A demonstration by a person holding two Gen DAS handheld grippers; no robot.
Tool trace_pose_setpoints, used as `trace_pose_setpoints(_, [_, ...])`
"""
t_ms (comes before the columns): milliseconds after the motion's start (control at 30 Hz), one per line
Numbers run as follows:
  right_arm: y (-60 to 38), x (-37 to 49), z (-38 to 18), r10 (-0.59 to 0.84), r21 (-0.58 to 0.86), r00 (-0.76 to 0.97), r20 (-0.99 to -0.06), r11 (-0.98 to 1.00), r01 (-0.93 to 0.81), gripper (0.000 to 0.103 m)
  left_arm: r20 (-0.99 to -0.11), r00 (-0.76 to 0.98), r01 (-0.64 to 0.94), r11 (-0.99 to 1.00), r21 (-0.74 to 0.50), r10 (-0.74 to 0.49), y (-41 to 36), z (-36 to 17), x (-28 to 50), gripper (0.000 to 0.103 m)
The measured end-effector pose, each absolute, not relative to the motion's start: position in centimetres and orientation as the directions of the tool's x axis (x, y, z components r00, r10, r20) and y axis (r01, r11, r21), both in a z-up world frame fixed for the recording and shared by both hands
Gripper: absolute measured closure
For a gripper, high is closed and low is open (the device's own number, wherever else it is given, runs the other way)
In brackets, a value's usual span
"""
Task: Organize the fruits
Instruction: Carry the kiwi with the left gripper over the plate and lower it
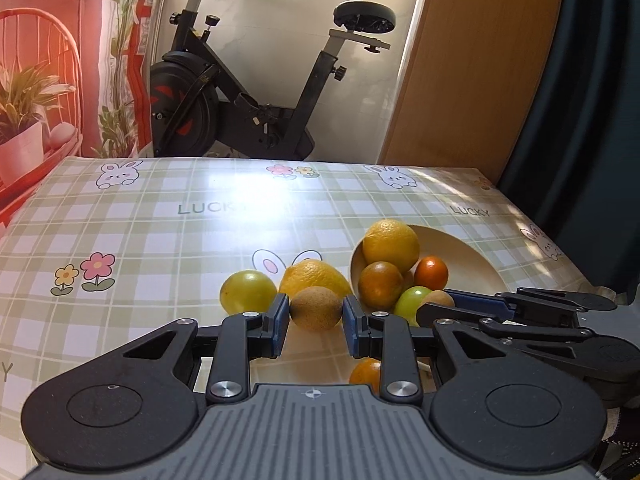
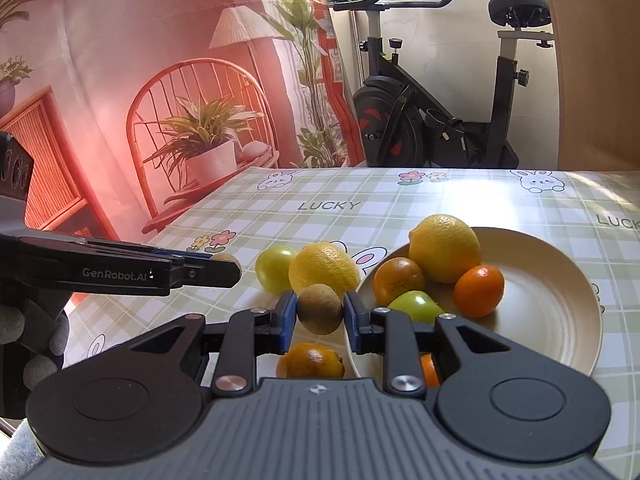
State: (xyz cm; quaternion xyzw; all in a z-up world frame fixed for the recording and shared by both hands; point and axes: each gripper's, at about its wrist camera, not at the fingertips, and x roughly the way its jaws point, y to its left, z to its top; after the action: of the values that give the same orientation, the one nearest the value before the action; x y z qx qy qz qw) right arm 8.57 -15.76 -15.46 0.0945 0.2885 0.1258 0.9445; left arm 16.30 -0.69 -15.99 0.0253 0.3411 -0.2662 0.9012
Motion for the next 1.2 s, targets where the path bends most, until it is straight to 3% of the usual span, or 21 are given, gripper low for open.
trace_pose_setpoints(300, [-22.3,8.1,-15.4,0.181,0.302,0.859,-0.48,0.953,-0.032,0.075,-0.612,0.578,0.581,0.799,-0.155,-0.539,-7.7,-15.3,16.9,0.072])
trace_pose_setpoints(600, [-26.5,9.1,-17.0,0.046,0.158,0.872,-0.487,0.987,0.036,0.075,-0.651,0.497,0.641,0.749,-0.17,-0.573,-14.9,-17.0,20.2,0.072])
trace_pose_setpoints(800, [-26.6,10.8,-18.4,0.038,0.063,0.866,-0.499,0.998,-0.007,0.075,-0.695,0.478,0.643,0.753,-0.14,-0.537,-17.4,-18.1,22.6,0.072])
trace_pose_setpoints(1200, [-26.9,12.5,-19.7,0.09,0.09,0.852,-0.515,0.995,-0.05,0.075,-0.744,0.457,0.662,0.745,-0.081,-0.487,-19.3,-18.9,24.6,0.072])
